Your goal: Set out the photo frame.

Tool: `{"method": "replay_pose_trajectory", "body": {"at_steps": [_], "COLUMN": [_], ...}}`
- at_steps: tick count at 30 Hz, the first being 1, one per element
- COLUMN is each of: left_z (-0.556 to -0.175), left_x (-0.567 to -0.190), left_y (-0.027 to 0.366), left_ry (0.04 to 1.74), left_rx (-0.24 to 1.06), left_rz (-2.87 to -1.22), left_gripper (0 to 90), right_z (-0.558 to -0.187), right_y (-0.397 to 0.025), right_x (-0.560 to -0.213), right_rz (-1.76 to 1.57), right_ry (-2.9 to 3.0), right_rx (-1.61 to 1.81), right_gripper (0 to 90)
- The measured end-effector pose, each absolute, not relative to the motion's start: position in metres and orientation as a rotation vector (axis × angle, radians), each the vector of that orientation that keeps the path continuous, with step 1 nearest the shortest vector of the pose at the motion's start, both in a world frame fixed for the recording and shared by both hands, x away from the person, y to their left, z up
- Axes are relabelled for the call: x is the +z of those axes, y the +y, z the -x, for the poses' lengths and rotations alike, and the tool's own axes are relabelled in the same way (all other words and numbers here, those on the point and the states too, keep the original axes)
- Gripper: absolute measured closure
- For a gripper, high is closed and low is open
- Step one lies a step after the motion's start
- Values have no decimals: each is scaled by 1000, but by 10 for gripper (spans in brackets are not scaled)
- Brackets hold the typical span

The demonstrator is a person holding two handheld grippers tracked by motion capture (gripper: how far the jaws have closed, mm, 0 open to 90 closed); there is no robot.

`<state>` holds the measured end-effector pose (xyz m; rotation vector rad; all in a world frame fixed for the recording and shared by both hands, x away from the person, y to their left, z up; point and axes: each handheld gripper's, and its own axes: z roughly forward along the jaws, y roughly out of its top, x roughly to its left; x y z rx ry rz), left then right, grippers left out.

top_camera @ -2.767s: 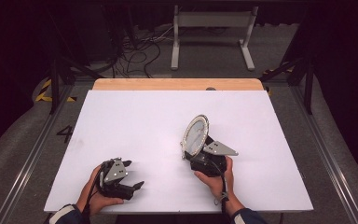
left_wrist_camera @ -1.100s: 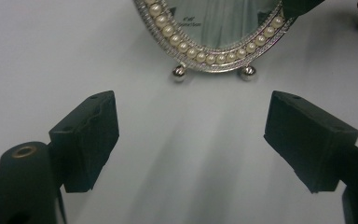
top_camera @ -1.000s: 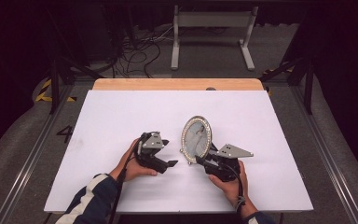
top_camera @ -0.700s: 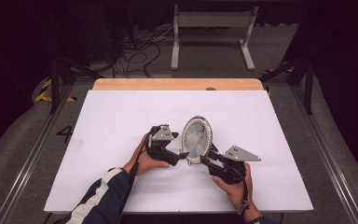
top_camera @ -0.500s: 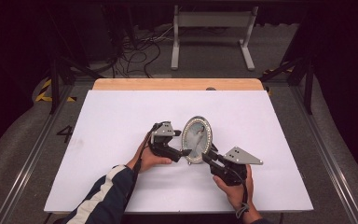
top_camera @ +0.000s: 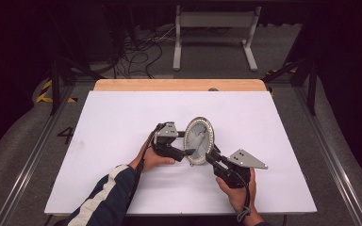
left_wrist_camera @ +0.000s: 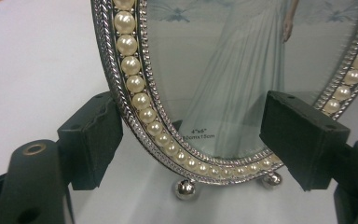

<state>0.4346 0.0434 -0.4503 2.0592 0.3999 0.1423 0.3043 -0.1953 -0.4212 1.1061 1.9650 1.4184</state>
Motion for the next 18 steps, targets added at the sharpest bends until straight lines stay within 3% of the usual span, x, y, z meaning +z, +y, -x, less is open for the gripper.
{"method": "replay_pose_trajectory", "body": {"at_steps": [3, 18], "left_z": [-436, -435], "left_x": [-452, -451], "left_y": [41, 45], "left_ry": [399, 397], "left_rx": [126, 55], "left_rz": [-2054, -2073], "left_gripper": [121, 213], "right_z": [-303, -310], "right_y": [-193, -196], "right_x": [-421, -423], "right_rz": [-1097, -1109], "right_ry": [1947, 1979], "right_rx": [1407, 1418], "right_gripper": [758, 765]}}
